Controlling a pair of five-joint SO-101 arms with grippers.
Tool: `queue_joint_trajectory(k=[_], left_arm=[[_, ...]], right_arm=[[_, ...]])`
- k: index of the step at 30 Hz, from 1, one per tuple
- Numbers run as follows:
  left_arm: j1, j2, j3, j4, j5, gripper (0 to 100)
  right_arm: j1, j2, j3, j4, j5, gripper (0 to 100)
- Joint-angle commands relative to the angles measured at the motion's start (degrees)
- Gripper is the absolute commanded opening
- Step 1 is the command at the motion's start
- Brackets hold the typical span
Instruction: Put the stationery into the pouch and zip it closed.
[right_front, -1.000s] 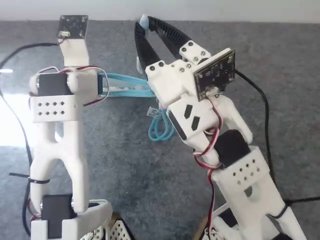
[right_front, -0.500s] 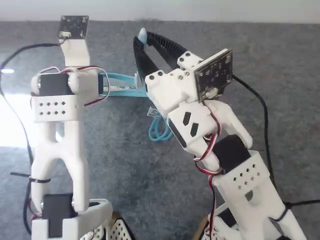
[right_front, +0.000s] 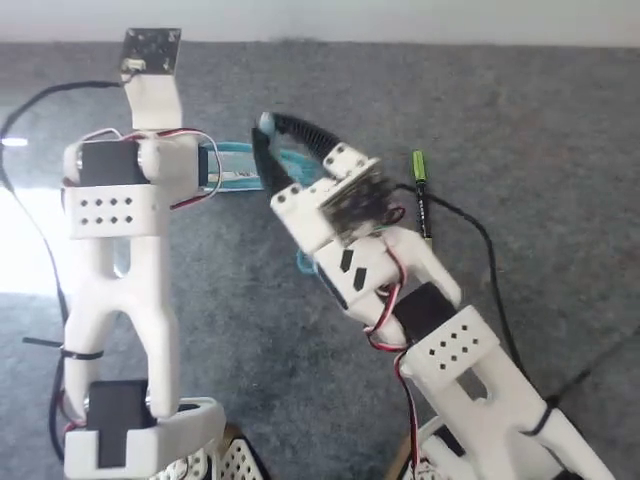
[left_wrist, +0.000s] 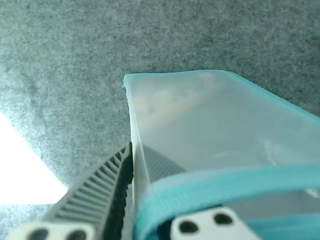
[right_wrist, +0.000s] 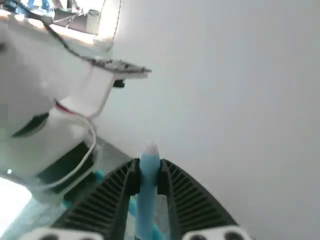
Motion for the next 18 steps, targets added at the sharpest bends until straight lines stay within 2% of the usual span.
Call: queue_joint_trajectory(k=[1,3,9,15,18], left_arm=[[0.44,-0.88,-3.3,0.35,-0.09,1],[0.44,-0.88,-3.38,0.35,-0.09,1],[0.44,-0.62,-3.47,0.26,-0.09,1],[0.35,-0.53,-3.3,0.18,-0.09,1],[0.35,-0.53,-3.21,0.35,-0.09,1]], right_arm=[[-0.57,-1.89,2.73,0.84,4.48,1.1],[-0.4,-1.89,4.31,2.15,5.8,3.9],[0.48,-1.98,6.86,5.23,6.33,25.4],[0.84,-5.85,5.98,12.88,6.33,27.0],[5.85,-11.03,-0.97,25.71,5.01,27.0]])
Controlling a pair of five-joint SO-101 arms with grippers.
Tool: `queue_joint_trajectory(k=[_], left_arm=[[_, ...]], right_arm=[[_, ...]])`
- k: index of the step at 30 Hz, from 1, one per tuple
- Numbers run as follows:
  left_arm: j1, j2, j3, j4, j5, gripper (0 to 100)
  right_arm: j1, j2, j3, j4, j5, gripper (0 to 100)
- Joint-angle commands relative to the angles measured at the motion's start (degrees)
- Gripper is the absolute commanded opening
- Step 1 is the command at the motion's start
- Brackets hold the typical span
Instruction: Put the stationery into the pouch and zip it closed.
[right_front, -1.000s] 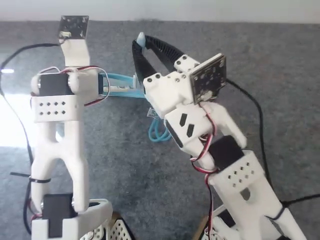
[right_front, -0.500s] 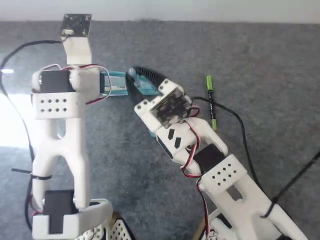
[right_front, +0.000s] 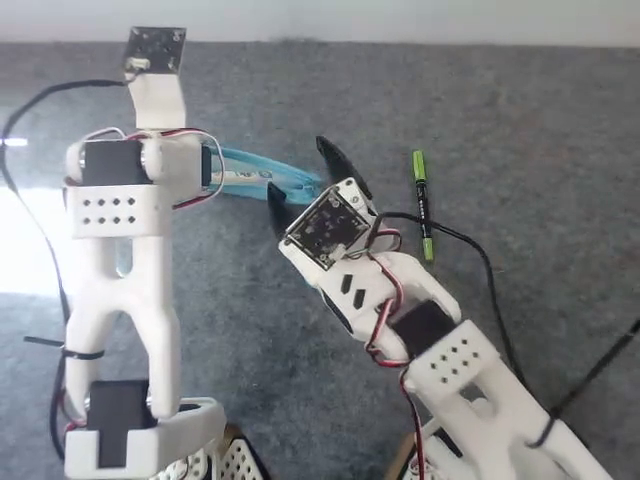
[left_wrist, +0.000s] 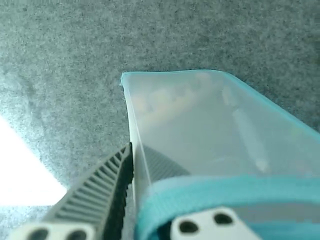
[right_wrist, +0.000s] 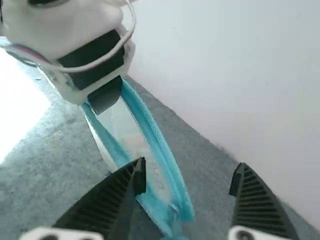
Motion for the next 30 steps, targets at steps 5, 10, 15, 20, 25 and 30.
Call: queue_joint_trajectory(k=[5,10,15,20,25,30], left_arm=[[0.0,-0.53,-3.03,0.18,-0.09,1],[-0.09,-0.53,-2.95,0.0,-0.26,1],[-0.09,-0.53,-2.77,0.35,-0.26,1],[-0.09,-0.62,0.04,-0.79,-0.35,1],[-0.09,-1.05,0.22,-0.79,-0.35,1],[0.0,-1.05,0.48,-0.88,-0.35,1]], right_arm=[[18.95,-3.12,-25.67,31.96,-5.8,27.0],[25.1,10.51,-41.41,44.79,-5.63,27.0],[27.03,30.11,-48.79,46.99,-4.75,26.9],[27.3,50.15,-60.22,47.78,1.23,23.0],[26.95,68.79,-72.53,47.78,1.14,23.1],[28.44,83.47,-85.98,48.04,-1.93,30.7]])
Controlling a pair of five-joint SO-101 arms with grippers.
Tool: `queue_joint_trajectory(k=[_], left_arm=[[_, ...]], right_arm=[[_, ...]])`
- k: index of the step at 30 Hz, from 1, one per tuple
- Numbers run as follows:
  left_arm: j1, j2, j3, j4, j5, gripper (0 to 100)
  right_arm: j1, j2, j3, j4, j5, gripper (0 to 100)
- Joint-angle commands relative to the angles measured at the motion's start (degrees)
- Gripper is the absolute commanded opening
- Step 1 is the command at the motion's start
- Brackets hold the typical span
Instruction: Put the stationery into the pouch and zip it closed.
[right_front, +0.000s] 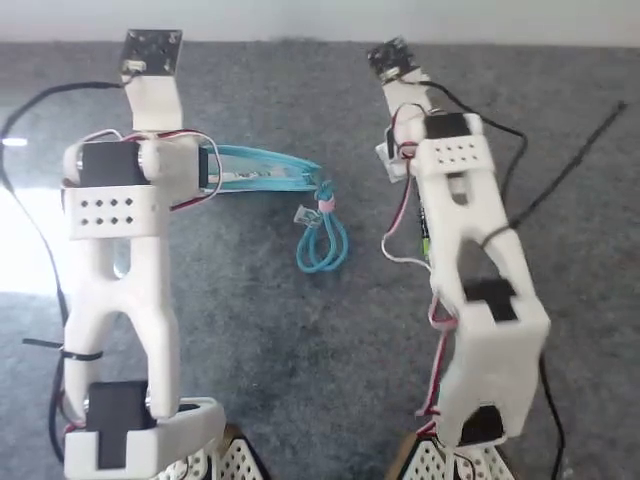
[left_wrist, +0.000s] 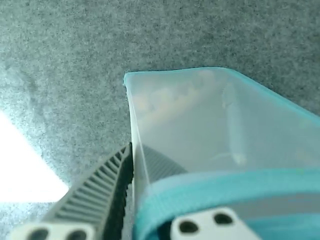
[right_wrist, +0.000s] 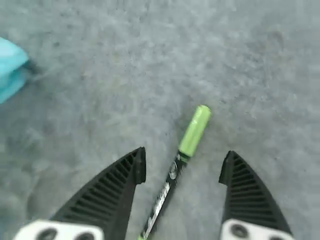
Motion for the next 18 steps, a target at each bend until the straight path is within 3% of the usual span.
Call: queue_joint_trajectory(k=[1,3,7,15,18], left_arm=[[0.35,-1.05,-0.31,-0.79,-0.35,1],[0.35,-1.05,-0.31,-0.7,-0.35,1],[0.35,-1.05,-0.31,-1.14,-0.35,1],[0.35,-1.05,-0.31,-0.97,-0.35,1],[0.35,-1.05,-0.31,-0.97,-0.35,1]], right_arm=[[1.8,6.81,-11.87,1.54,-1.76,33.4],[1.8,10.86,-17.41,4.79,-0.44,35.9],[2.07,17.98,-25.41,10.33,-2.2,31.0],[3.56,29.05,-35.16,12.09,-2.64,27.6],[3.38,30.81,-38.33,15.52,-2.37,20.5]])
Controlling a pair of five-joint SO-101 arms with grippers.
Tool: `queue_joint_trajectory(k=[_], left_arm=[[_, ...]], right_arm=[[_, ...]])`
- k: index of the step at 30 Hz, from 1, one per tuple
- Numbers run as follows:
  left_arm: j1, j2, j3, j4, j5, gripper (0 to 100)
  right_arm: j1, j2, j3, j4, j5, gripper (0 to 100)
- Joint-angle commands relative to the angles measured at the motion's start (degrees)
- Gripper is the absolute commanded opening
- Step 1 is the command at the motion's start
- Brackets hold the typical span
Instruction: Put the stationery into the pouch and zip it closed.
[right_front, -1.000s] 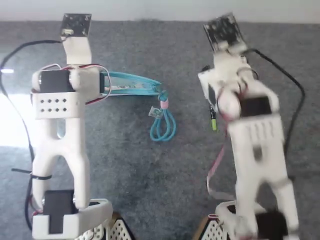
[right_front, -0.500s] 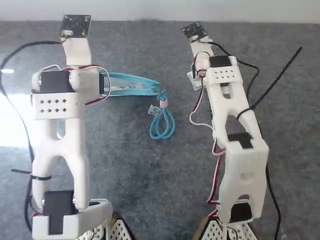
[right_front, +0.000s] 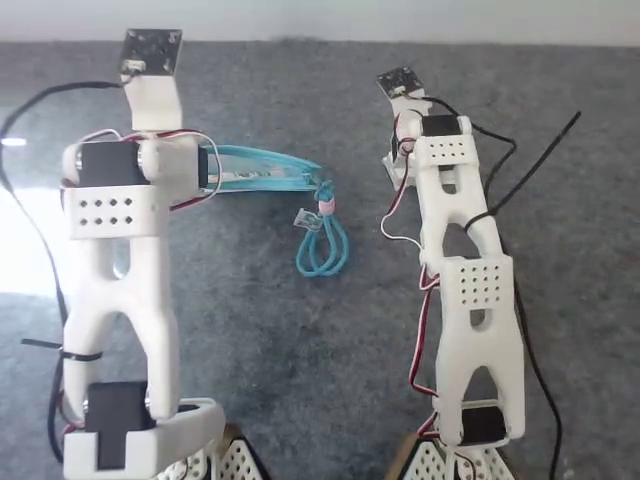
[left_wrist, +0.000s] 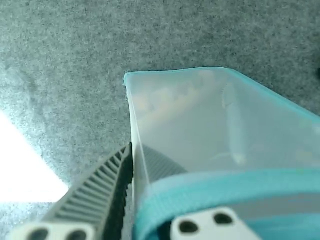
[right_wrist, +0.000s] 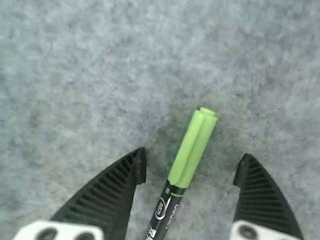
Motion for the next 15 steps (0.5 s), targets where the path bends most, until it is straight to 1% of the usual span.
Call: queue_joint_trajectory(k=[1,4,5,10,12,15], left_arm=[[0.35,-1.05,-0.31,-0.97,-0.35,1],[0.26,-1.05,-0.31,-0.88,-0.35,1],[0.26,-1.05,-0.31,-0.88,-0.35,1],[0.26,-1.05,-0.31,-0.88,-0.35,1],[0.26,-1.05,-0.31,-0.88,-0.35,1],[0.26,-1.05,-0.31,-0.97,-0.35,1]], right_arm=[[0.48,0.4,-5.54,3.3,-0.62,16.1],[0.4,1.63,-5.89,3.82,-0.79,3.7],[0.22,1.89,-5.89,3.91,-0.79,1.7],[-0.48,0.75,-7.82,7.96,-1.23,0.9],[-0.13,-0.57,-11.08,10.77,-4.22,0.9],[0.75,-3.47,-19.96,17.01,-7.74,0.9]])
